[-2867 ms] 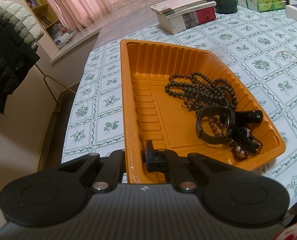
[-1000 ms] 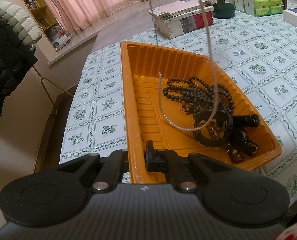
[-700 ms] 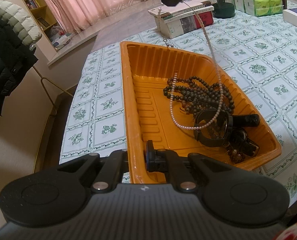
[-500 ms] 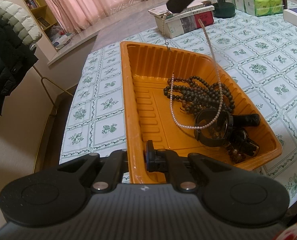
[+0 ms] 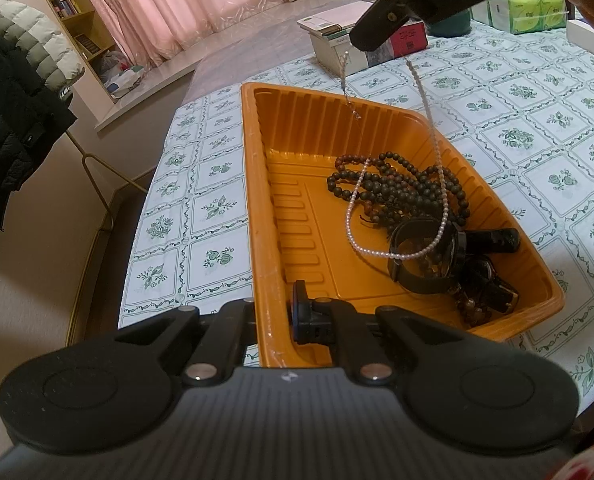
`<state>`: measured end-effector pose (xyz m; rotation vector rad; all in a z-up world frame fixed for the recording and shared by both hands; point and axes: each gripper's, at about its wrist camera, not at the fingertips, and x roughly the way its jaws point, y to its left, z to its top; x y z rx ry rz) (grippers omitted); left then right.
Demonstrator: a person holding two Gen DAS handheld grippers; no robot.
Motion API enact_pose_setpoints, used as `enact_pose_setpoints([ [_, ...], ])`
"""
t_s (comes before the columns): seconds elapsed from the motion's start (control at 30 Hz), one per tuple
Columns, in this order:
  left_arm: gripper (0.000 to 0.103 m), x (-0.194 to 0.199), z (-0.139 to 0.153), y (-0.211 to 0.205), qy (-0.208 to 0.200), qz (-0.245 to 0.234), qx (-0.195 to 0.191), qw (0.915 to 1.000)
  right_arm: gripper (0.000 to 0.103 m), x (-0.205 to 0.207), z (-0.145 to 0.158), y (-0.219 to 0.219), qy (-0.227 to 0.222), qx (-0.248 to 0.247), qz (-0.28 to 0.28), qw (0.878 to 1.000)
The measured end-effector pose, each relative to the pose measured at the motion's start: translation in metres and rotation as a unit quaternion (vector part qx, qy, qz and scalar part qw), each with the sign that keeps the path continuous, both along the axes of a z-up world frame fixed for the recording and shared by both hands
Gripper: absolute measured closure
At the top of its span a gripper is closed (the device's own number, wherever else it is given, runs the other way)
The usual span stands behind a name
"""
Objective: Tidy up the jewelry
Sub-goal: 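Open the right gripper to release the pearl necklace onto the pile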
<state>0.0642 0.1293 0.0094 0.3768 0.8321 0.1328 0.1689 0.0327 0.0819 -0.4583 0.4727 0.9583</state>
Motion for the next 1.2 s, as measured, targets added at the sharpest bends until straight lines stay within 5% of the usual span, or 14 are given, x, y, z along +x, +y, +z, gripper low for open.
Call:
enact_pose_setpoints([
  [0.77, 0.099, -0.001, -0.002, 0.0, 0.0, 0.001, 0.0, 1.0, 0.101, 0.004, -0.007, -0.047, 0.057, 0.055, -0.062, 0.995],
  [1.2, 0.099, -0.001, -0.001, 0.001, -0.001, -0.001, 0.001, 1.0, 0.1, -0.033, -0.05, -0.111, 0.138, 0.087, -0.153, 0.975],
])
